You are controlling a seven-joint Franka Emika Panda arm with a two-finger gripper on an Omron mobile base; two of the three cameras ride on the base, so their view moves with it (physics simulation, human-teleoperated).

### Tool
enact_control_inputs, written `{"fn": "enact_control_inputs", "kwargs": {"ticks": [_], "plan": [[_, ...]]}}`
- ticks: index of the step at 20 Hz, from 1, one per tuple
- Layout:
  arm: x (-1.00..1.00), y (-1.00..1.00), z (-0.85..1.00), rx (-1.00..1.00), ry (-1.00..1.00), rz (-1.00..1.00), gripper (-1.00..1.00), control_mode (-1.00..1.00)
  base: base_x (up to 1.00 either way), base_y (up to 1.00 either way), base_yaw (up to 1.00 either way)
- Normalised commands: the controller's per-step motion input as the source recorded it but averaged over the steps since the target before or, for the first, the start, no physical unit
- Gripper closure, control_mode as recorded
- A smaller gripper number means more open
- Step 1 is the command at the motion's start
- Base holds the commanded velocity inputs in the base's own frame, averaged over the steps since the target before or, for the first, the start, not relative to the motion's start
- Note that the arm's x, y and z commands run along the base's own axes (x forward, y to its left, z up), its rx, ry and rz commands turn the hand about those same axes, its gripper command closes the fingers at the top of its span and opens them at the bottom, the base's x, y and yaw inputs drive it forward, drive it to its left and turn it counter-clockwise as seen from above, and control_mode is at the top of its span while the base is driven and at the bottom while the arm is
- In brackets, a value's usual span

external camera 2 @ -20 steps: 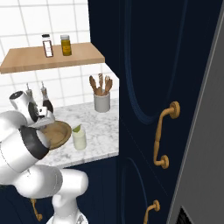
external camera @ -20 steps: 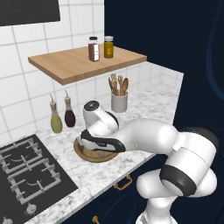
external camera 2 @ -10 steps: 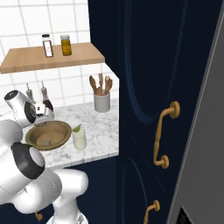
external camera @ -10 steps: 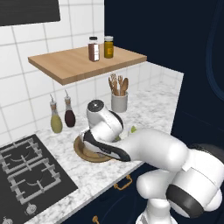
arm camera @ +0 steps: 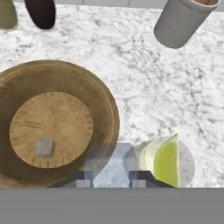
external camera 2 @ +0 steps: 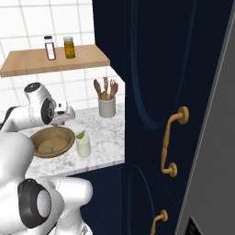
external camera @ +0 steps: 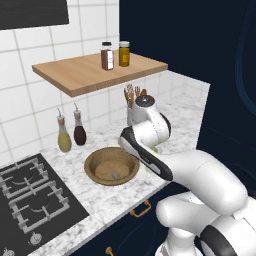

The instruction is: Grab a lemon wedge from the fridge and one ice cube from the ice bowl, and put them in the glass of lemonade.

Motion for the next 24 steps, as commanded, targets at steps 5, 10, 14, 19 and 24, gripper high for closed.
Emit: {"fn": "enact_control_inputs", "kwargs": {"ticks": [5,10,14,19,24], "plan": [[0.14,-0.79,-0.01,0.02,0.26,-0.05,1.00,-1.00,0.00,0.00,0.00],[0.40,-0.53,-0.01,0.00,0.23,-0.02,1.00,-1.00,0.00,0.00,0.00],[0.36,-0.03,-0.02,0.00,0.11,-0.01,1.00,-1.00,0.00,0.00,0.00],[0.08,0.00,-0.12,0.01,0.01,0.00,1.00,-1.00,0.00,0.00,0.00],[0.00,0.00,-0.16,0.00,0.00,0.00,1.00,-1.00,0.00,0.00,0.00]]}}
